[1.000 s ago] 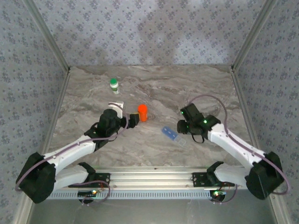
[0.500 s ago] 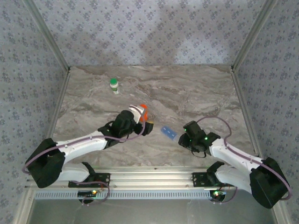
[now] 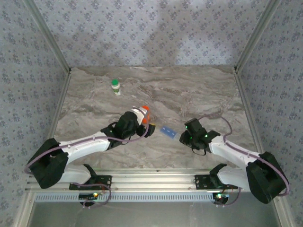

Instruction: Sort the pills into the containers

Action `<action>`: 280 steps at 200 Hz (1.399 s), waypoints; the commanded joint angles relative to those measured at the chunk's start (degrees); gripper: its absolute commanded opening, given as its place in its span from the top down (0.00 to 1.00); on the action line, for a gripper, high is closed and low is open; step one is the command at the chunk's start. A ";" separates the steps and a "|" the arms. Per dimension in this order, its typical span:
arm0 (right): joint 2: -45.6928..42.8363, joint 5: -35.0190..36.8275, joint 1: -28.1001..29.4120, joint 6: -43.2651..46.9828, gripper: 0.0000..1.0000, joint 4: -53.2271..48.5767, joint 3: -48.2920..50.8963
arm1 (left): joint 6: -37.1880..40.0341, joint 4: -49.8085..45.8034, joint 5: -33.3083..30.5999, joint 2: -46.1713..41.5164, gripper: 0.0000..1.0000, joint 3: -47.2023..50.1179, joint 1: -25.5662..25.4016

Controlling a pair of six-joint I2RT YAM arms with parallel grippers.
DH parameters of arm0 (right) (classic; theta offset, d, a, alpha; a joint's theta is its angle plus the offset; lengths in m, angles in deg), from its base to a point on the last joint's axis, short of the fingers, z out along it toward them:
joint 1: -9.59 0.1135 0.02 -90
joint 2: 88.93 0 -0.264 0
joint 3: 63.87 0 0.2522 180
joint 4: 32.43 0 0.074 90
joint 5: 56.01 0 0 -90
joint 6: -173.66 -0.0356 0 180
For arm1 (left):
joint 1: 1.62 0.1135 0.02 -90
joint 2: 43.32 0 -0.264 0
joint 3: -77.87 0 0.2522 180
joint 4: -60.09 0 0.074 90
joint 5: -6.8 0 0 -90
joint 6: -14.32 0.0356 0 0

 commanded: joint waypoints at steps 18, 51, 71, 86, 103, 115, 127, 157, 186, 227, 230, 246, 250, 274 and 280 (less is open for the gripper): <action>5.17 -2.75 -7.70 9.00 0.67 1.84 -3.28 | 1.26 -0.45 -0.84 1.10 0.09 -1.96 -0.71; 11.58 -4.97 -11.62 15.25 0.67 3.11 -7.64 | 1.61 -1.23 -0.75 2.23 0.09 -2.70 -0.88; 16.49 -7.50 -13.86 20.12 0.67 2.63 -11.90 | 2.47 -1.83 -0.62 2.98 0.12 -3.69 -1.25; 19.04 -8.40 -14.92 22.94 0.67 1.33 -15.48 | 2.95 -3.12 -1.26 3.80 0.13 -5.04 -1.67; 19.94 -8.73 -15.62 26.11 0.66 -0.14 -18.94 | 4.38 -5.15 -1.34 4.90 0.13 -7.04 -2.65; 19.87 -8.75 -15.96 28.21 0.65 -1.39 -20.82 | 6.39 -6.74 -1.50 5.55 0.13 -8.55 -3.83; 19.46 -8.04 -16.05 29.53 0.65 -2.82 -21.78 | 7.85 -8.09 -1.46 6.55 0.13 -9.88 -4.59; 16.48 -10.01 -16.56 30.25 0.62 -1.56 -19.18 | 9.55 -10.51 0.99 9.97 0.15 -12.49 -4.86; 16.43 -12.13 -16.67 31.48 0.55 1.80 -16.46 | 10.53 -14.12 3.42 16.38 0.15 -17.26 -5.18; 18.35 -15.22 -17.33 31.46 0.55 6.07 -14.49 | 12.47 -21.97 4.20 24.06 0.16 -25.70 -5.74; 18.65 -15.49 -17.35 31.47 0.55 6.31 -14.40 | 12.47 -22.21 4.15 24.36 0.16 -26.06 -5.77; 20.13 -16.99 -17.15 30.98 0.55 7.37 -14.44 | 11.77 -22.52 3.84 25.61 0.16 -27.29 -5.74; 20.55 -17.39 -17.11 30.78 0.55 7.53 -14.50 | 11.57 -22.52 3.77 25.91 0.17 -27.52 -5.71; 21.74 -17.82 -16.27 29.98 0.57 8.58 -14.18 | 10.77 -23.49 3.59 27.04 0.18 -29.04 -5.81; 21.84 -17.39 -16.05 29.78 0.57 8.67 -14.07 | 10.76 -23.81 3.67 27.26 0.19 -29.44 -5.93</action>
